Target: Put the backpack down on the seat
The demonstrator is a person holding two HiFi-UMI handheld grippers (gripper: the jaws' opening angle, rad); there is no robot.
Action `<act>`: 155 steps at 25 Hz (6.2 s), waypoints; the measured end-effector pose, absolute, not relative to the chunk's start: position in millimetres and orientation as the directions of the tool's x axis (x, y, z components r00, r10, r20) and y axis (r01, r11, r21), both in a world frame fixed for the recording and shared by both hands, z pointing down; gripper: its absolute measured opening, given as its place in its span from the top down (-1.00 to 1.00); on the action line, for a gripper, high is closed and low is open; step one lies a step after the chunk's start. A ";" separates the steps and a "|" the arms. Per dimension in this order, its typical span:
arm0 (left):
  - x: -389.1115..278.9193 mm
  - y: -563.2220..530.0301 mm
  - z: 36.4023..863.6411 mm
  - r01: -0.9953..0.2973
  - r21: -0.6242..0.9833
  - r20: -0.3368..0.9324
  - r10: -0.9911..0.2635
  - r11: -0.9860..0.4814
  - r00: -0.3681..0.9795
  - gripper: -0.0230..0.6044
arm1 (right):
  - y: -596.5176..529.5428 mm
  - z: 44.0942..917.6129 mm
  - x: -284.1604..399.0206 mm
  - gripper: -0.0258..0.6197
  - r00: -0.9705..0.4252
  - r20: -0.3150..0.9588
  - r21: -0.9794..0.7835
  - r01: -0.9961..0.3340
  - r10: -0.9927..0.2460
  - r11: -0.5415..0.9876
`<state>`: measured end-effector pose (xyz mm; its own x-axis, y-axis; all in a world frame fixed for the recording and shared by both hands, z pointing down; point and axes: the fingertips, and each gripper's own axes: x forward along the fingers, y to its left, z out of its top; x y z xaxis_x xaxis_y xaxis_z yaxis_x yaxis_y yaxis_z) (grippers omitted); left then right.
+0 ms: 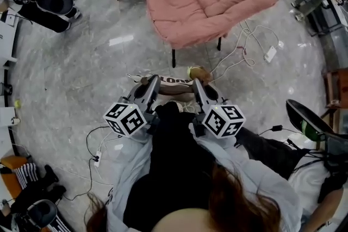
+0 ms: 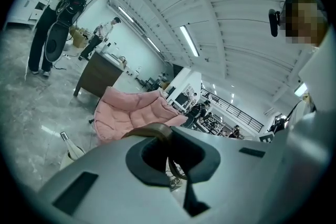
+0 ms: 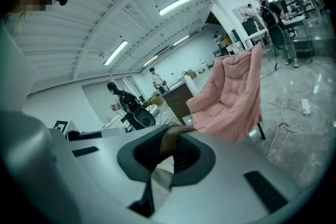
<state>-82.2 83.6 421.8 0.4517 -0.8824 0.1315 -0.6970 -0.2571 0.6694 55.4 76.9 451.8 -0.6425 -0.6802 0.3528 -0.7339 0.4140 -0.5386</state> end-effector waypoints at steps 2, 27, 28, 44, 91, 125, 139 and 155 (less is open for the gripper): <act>-90.1 85.0 420.9 -0.701 0.674 0.136 -0.894 -0.233 0.428 0.88 | 76.7 451.9 48.0 0.85 -0.656 0.359 -0.546 -0.725 -0.664 0.421; -266.5 -40.5 411.4 -0.763 0.645 0.157 -0.971 -0.038 0.180 0.88 | -69.6 454.1 -132.4 0.84 -0.814 0.353 -0.589 -0.576 -0.461 0.567; -274.9 -49.5 409.4 -0.764 0.644 0.155 -0.973 -0.034 0.174 0.88 | -79.8 452.7 -141.1 0.84 -0.818 0.351 -0.592 -0.571 -0.456 0.569; -357.6 -195.8 384.6 -0.764 0.628 0.097 -0.960 -0.145 0.262 0.88 | -227.6 426.4 -225.0 0.84 -0.779 0.306 -0.582 -0.608 -0.547 0.540; -77.8 -436.7 499.5 -0.653 0.733 0.293 -0.779 -0.189 0.554 0.88 | -454.3 505.3 51.9 0.84 -0.664 0.422 -0.641 -0.700 -0.617 0.315; -33.4 -164.5 638.5 -0.568 0.771 0.398 -0.478 -0.287 0.783 0.88 | -172.5 632.6 85.9 0.83 -0.522 0.611 -0.545 -0.823 -0.595 0.162; -16.7 -128.0 749.9 -0.725 0.675 0.600 -0.470 -0.136 0.647 0.56 | -142.7 729.2 97.6 0.61 -0.536 0.666 -0.535 -0.828 -0.519 0.168; -67.7 -163.6 623.6 -0.739 0.652 0.546 -0.574 -0.167 0.611 -0.30 | -151.6 600.9 53.3 -0.58 -0.643 0.465 -0.700 -0.688 -0.608 0.191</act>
